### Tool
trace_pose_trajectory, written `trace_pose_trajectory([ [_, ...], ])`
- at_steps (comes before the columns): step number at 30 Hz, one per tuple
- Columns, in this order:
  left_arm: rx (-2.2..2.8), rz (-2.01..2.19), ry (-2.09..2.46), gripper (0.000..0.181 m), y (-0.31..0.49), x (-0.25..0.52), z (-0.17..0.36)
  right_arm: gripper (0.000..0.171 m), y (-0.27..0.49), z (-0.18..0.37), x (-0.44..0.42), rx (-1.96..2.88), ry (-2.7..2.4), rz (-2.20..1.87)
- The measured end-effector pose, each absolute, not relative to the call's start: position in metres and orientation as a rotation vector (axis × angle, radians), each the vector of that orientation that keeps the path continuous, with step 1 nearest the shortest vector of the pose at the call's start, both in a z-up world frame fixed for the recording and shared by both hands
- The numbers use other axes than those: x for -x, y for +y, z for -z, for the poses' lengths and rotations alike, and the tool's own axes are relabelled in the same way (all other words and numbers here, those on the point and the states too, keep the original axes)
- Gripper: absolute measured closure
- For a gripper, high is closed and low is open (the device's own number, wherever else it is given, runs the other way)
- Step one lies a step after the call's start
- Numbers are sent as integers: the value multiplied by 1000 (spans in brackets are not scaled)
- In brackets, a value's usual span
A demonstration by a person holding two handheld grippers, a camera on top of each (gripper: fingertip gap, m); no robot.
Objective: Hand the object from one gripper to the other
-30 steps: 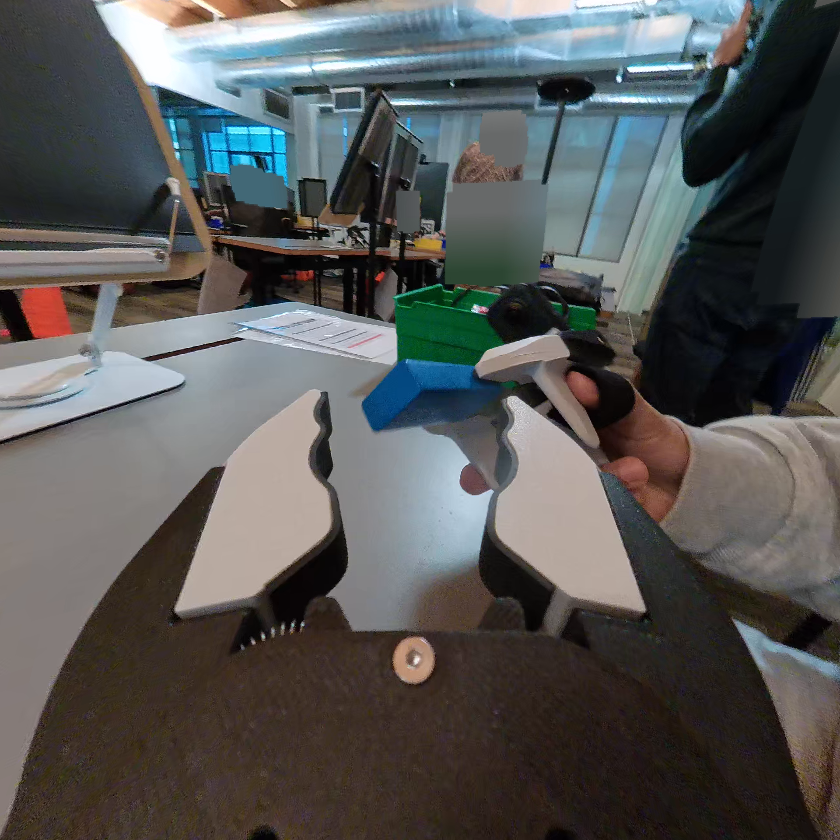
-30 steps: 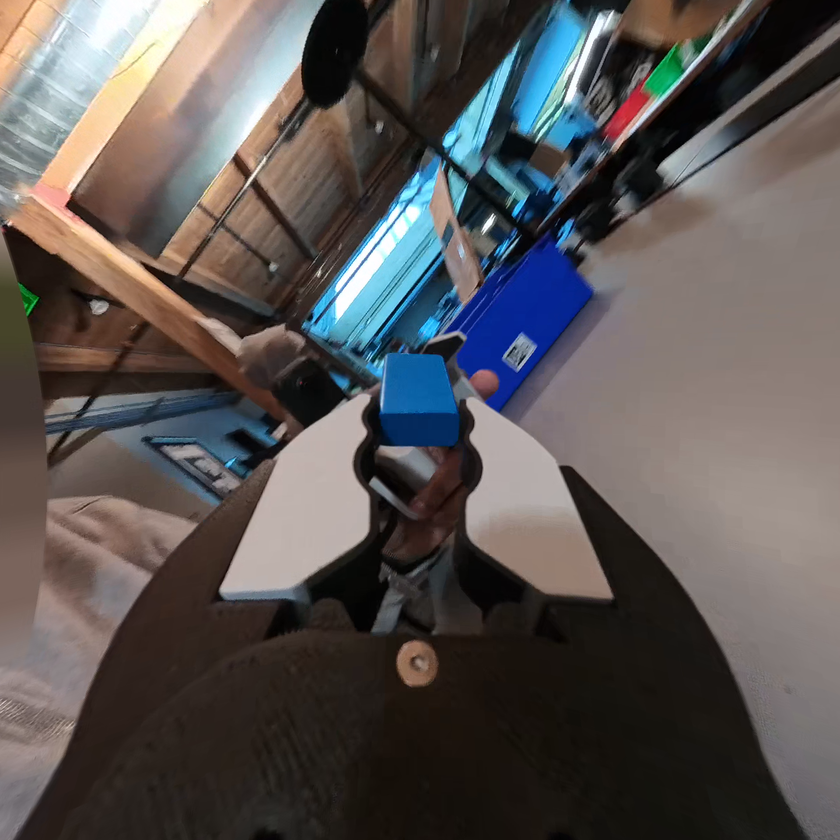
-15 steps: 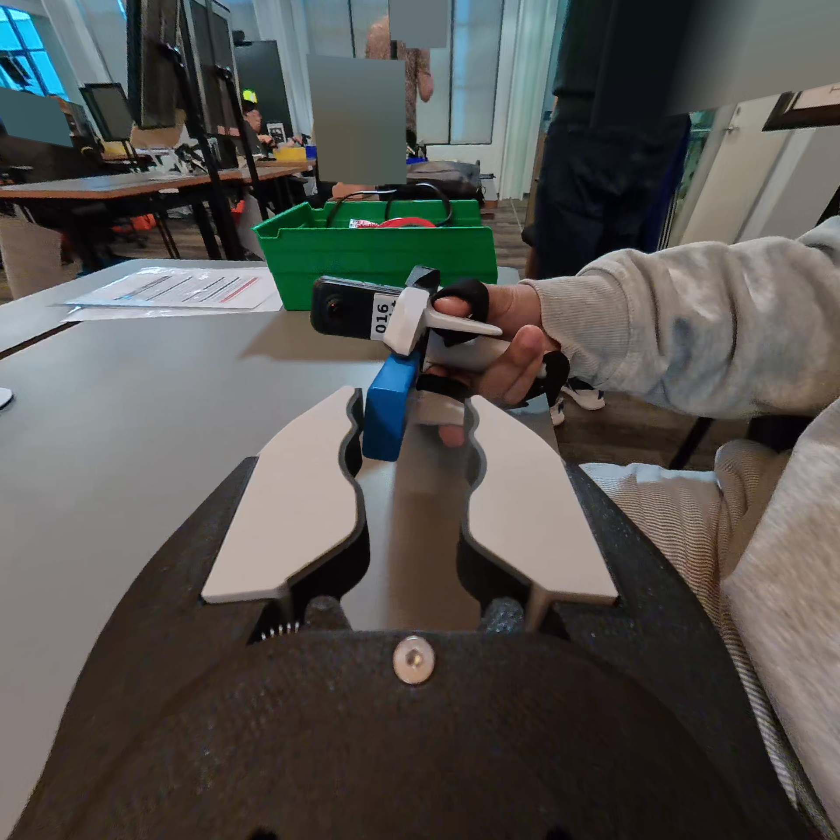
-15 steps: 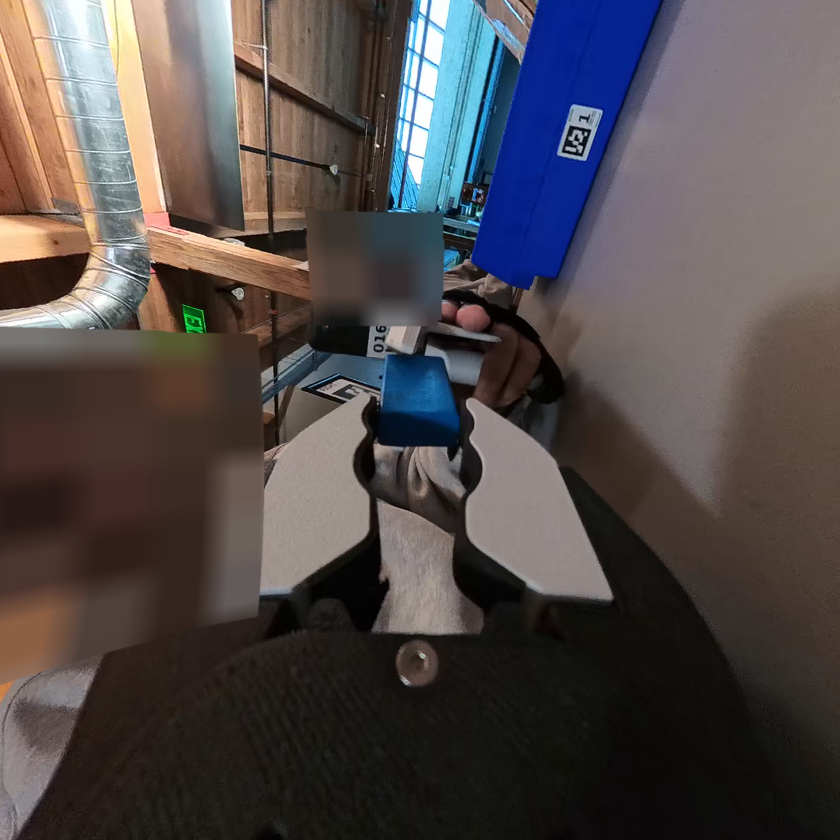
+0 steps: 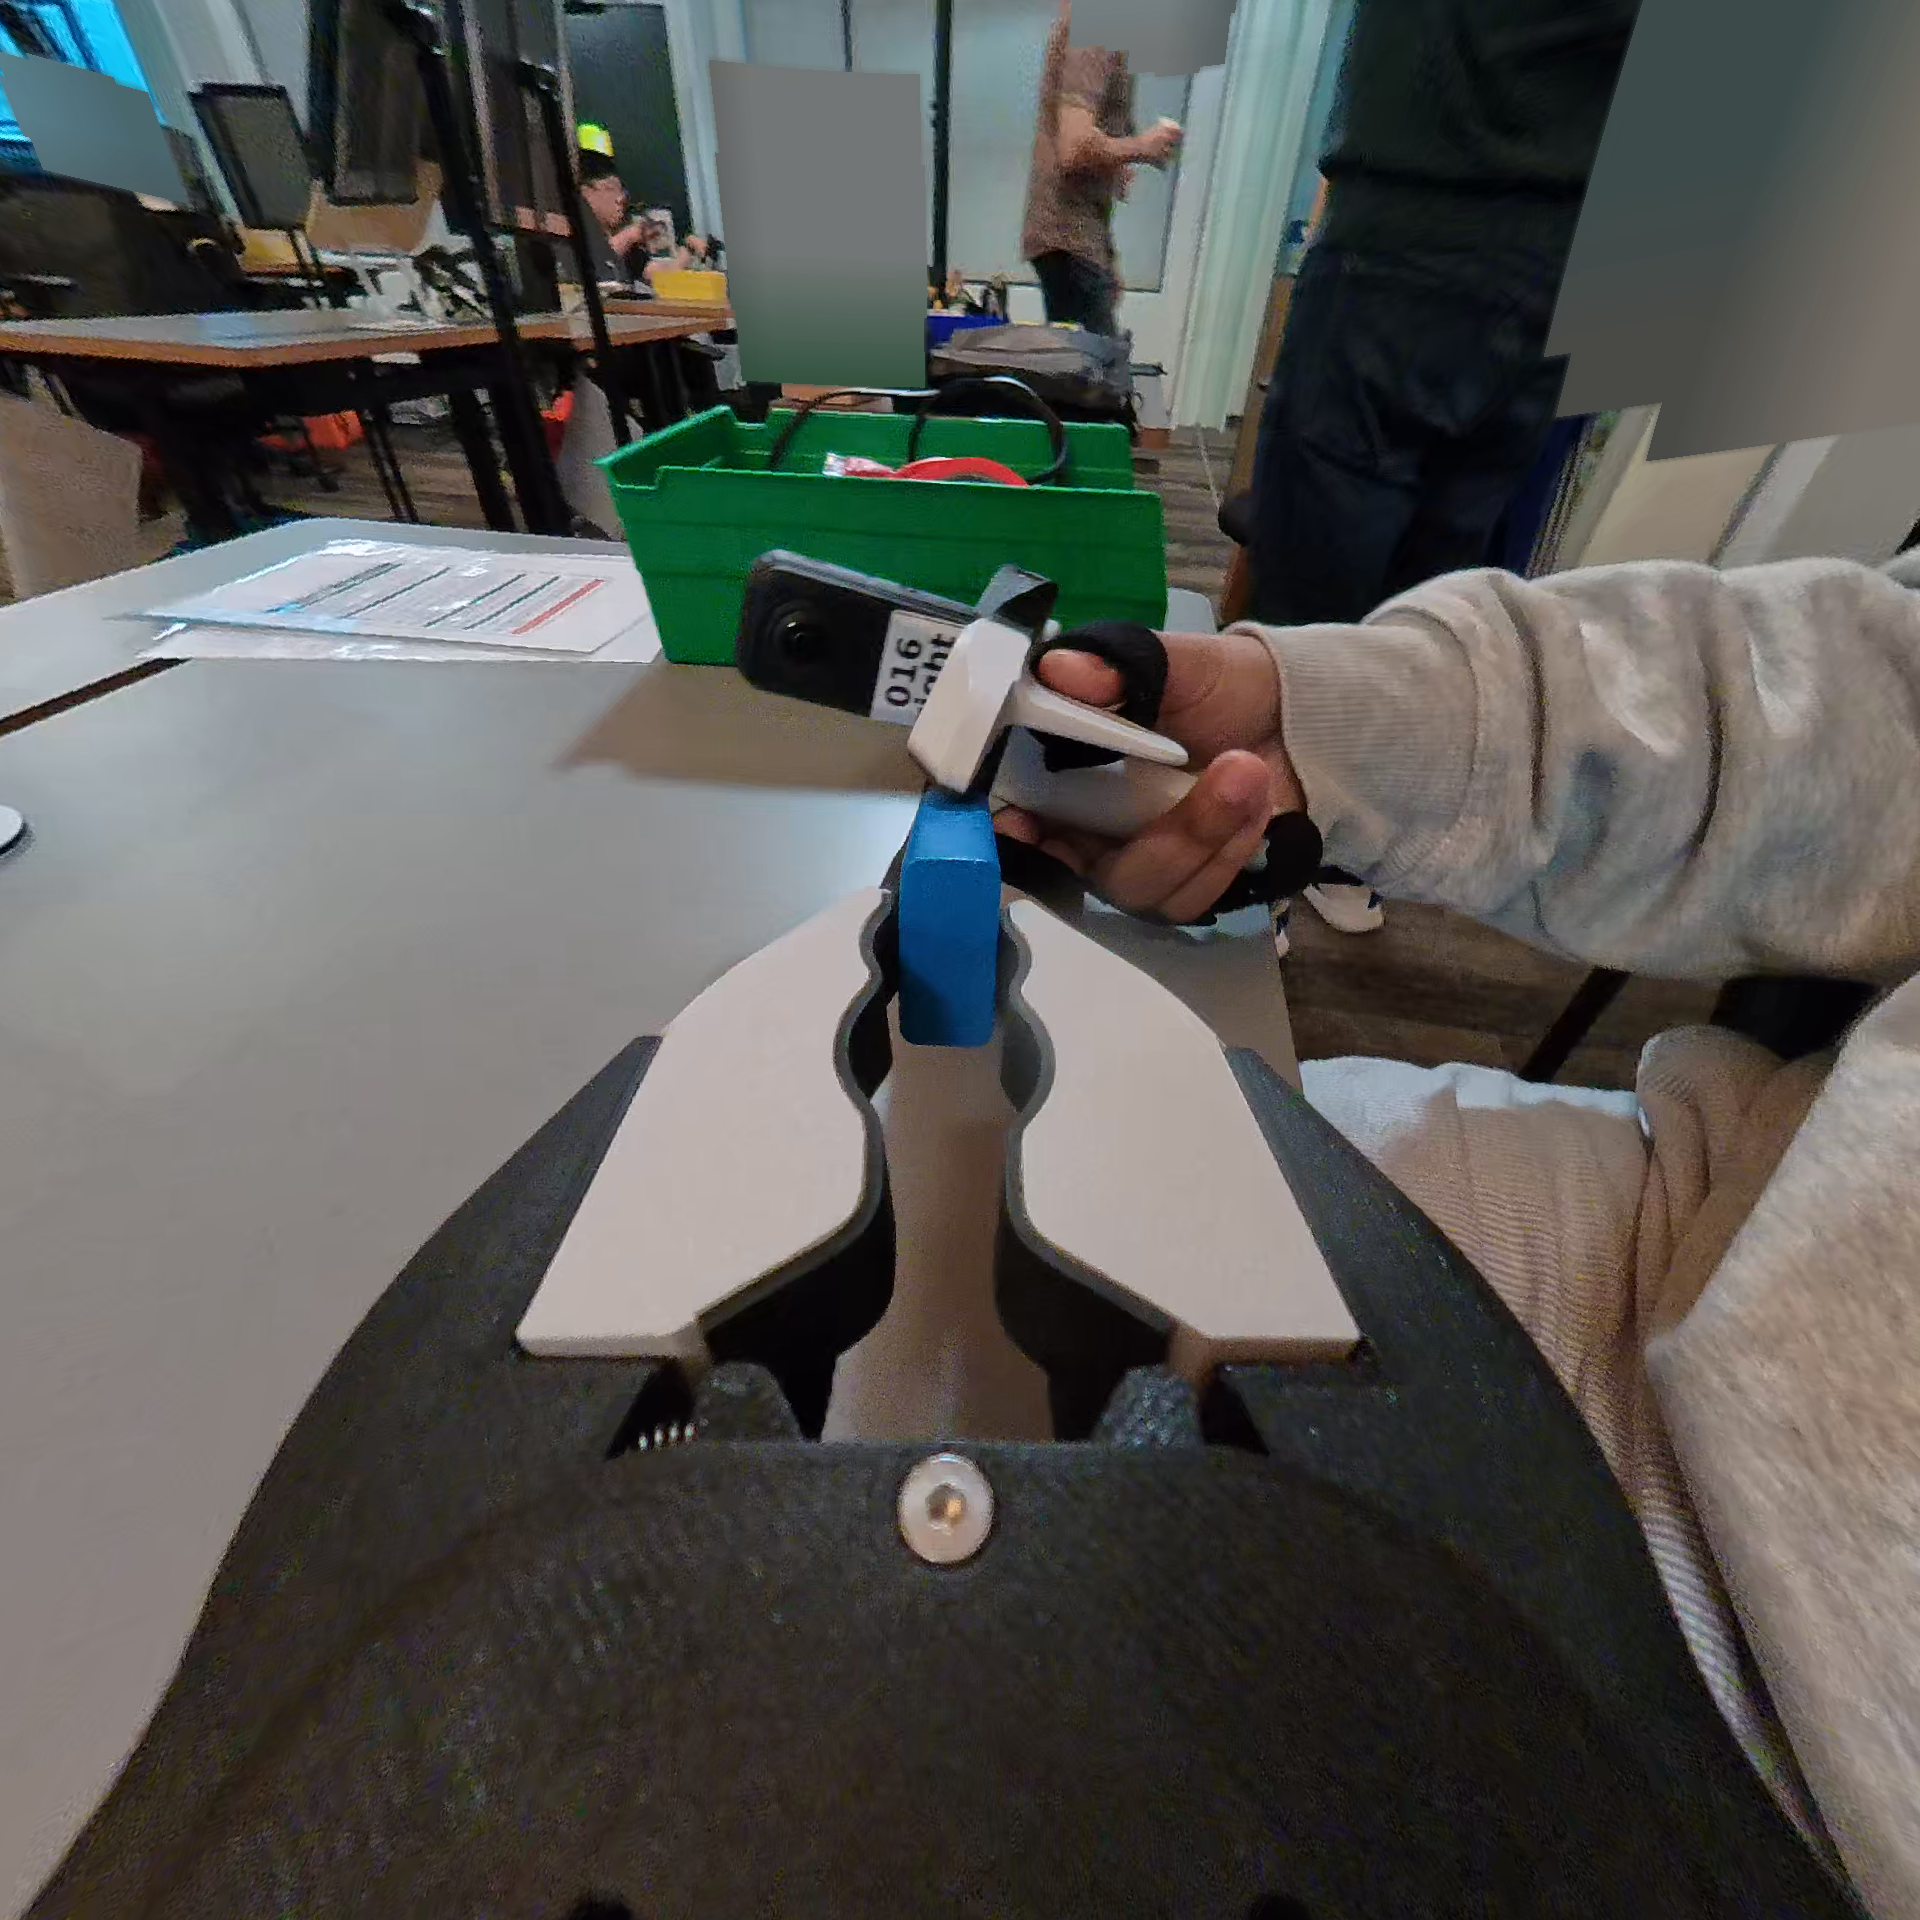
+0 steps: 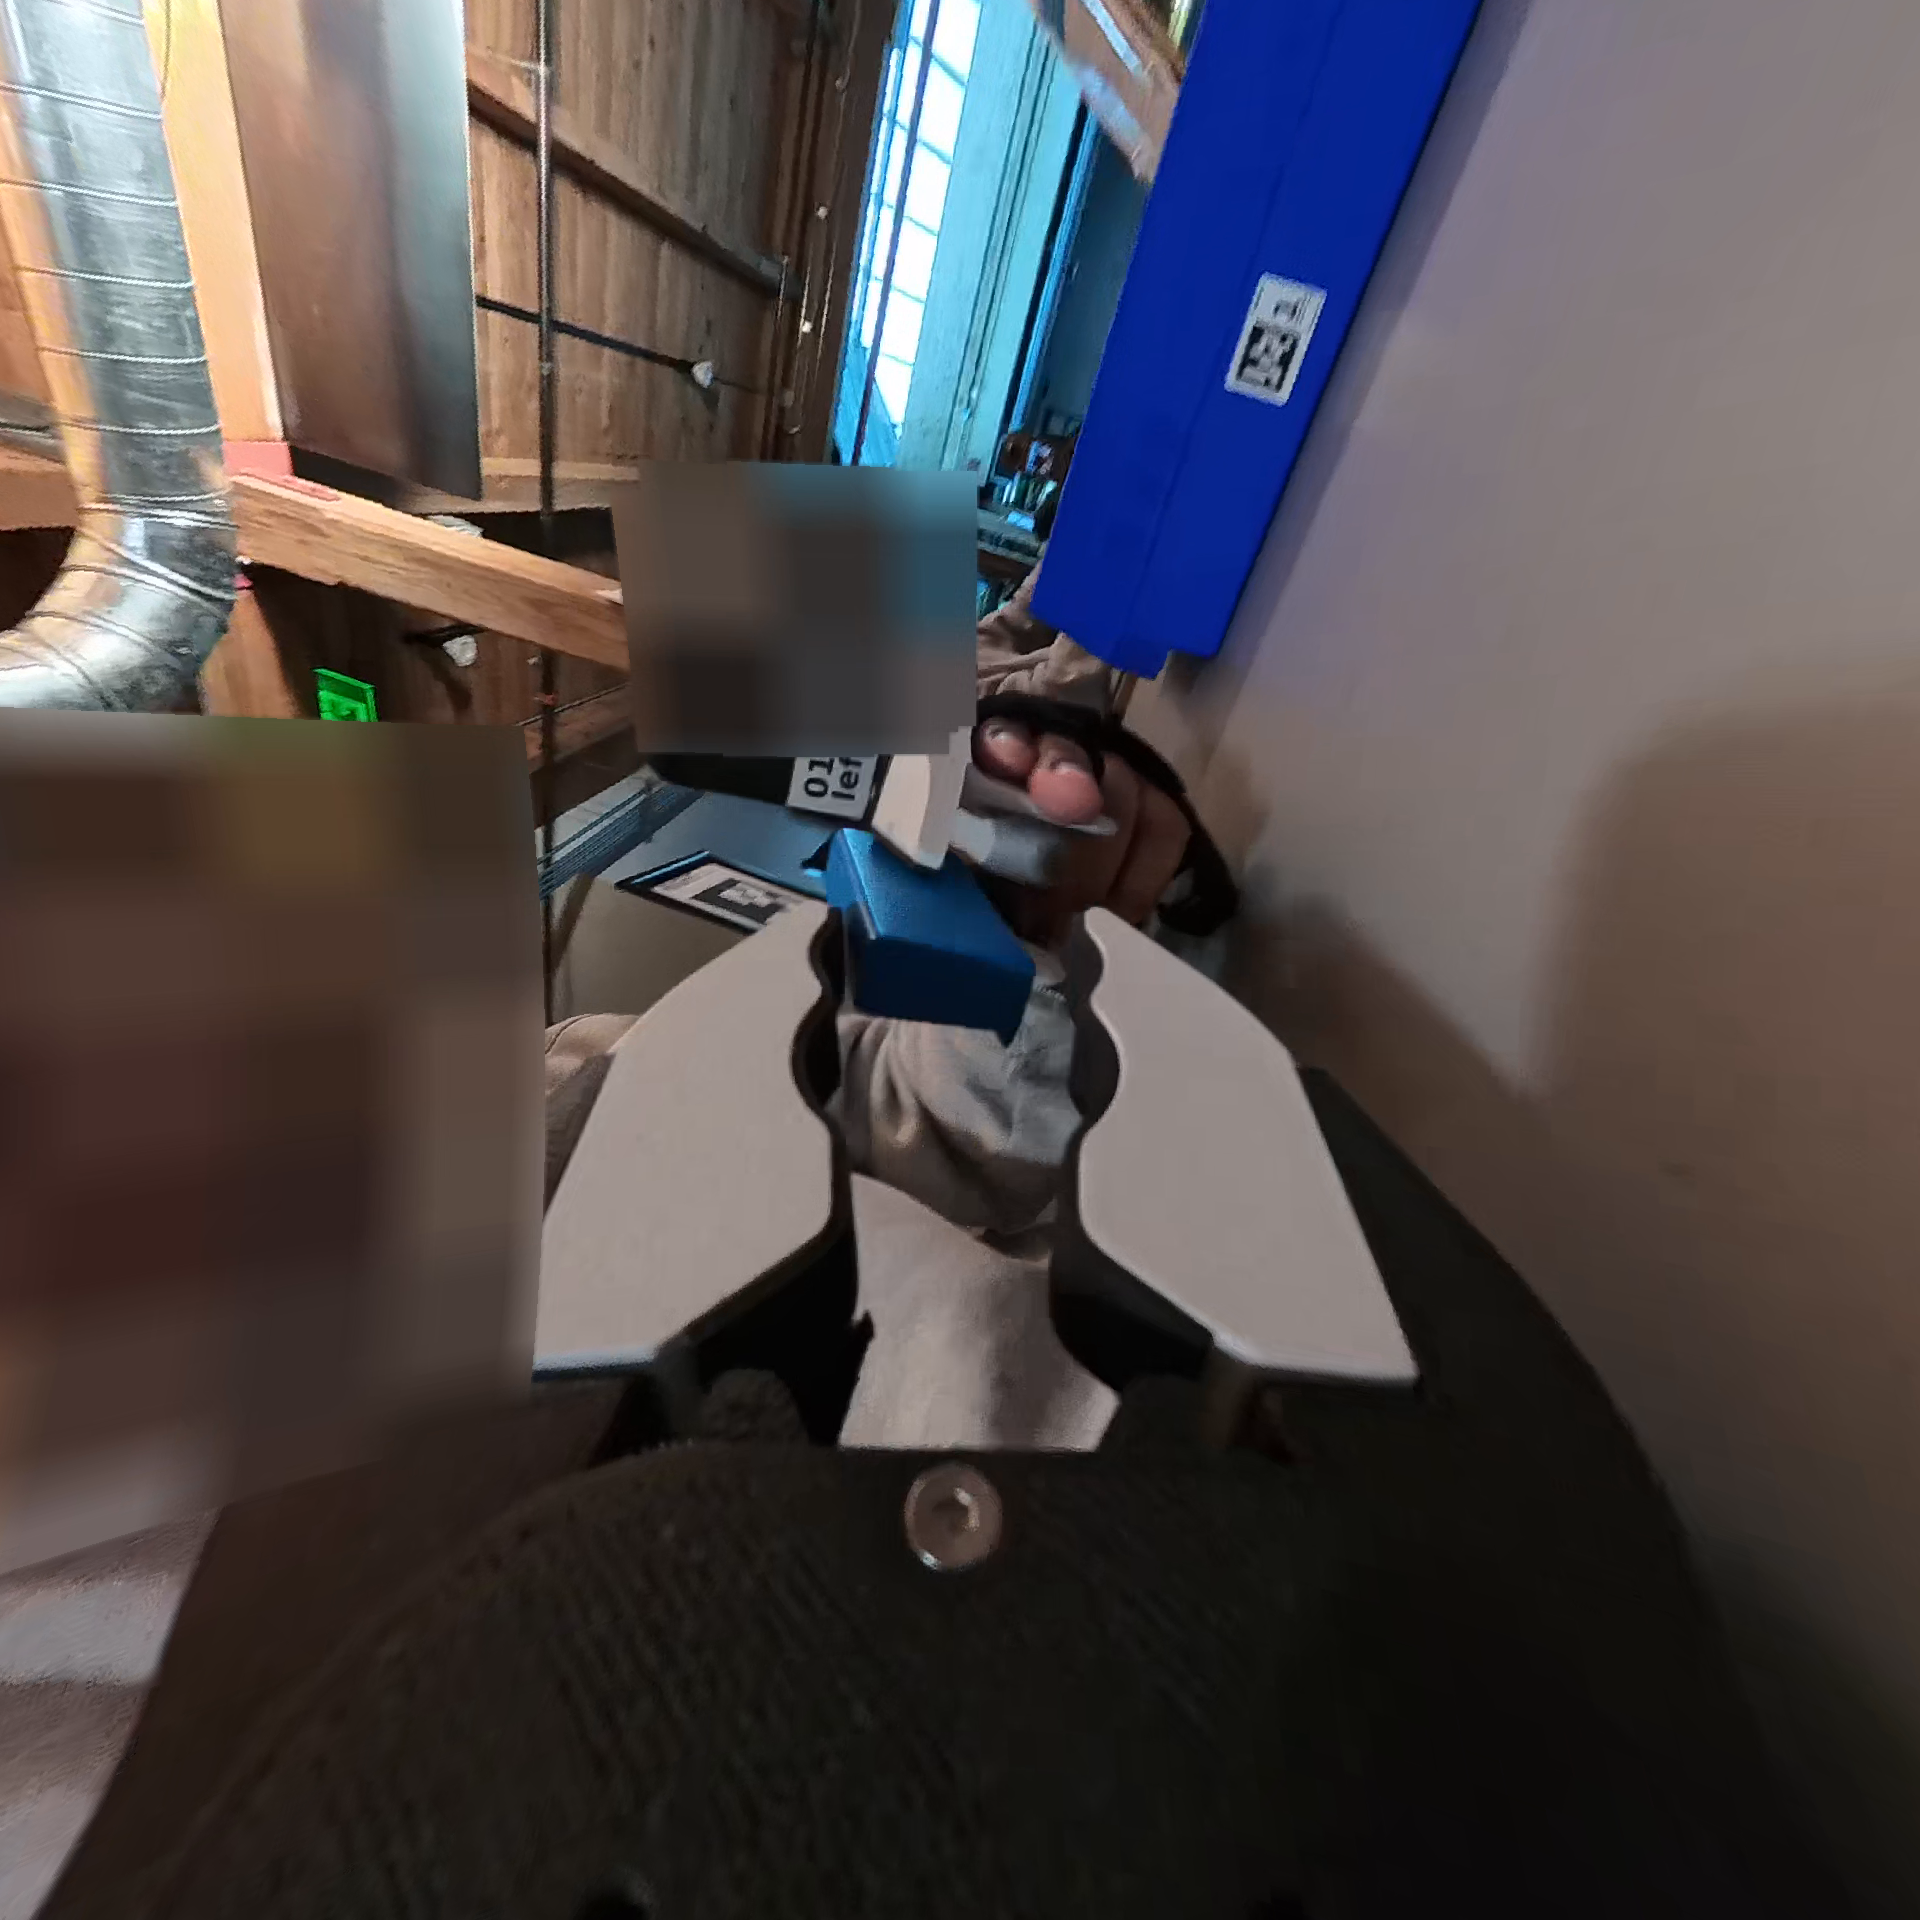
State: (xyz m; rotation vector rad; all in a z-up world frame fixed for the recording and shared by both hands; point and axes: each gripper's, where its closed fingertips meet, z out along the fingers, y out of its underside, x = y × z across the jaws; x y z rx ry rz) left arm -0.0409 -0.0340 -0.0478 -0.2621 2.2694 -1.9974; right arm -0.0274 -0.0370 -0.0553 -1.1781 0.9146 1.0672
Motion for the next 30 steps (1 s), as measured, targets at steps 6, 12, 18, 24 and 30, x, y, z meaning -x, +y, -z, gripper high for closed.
trace_pose_trajectory([
  [6, 535, 2148, 2169, 166, -23, 20, 37, 122, -55, 36, 2, 1106, 884, -783],
  [12, 876, 2536, 2060, 167, -11, 10, 23, 121, -59, 20, -2, 1177, 772, -463],
  [18, 986, 2662, 2053, 167, -9, 10, 22, 129, -45, 23, 6, 1324, 676, -268],
  [24, 1000, 2714, 2105, 167, -14, 15, 24, 133, -31, 30, 15, 1390, 648, -261],
  [30, 979, 2735, 2140, 167, -17, 19, 24, 137, -28, 32, 16, 1398, 649, -266],
])
